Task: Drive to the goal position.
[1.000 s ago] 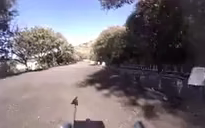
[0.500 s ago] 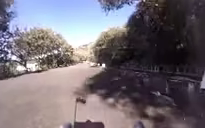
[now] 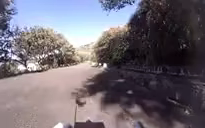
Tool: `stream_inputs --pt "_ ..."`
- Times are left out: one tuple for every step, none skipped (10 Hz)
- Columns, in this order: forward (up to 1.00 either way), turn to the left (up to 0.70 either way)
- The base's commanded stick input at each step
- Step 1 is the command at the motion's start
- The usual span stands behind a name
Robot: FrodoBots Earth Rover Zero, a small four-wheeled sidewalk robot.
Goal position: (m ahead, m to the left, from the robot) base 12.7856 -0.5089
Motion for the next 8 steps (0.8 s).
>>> stream_inputs --pt "0.50 0.00" --pt "0.50 0.00" --pt "0.50 0.00" --pt "0.50 0.00" --pt "0.50 0.00" --pt "0.50 -0.11" --pt "0.50 -0.23" --pt "0.50 -0.50"
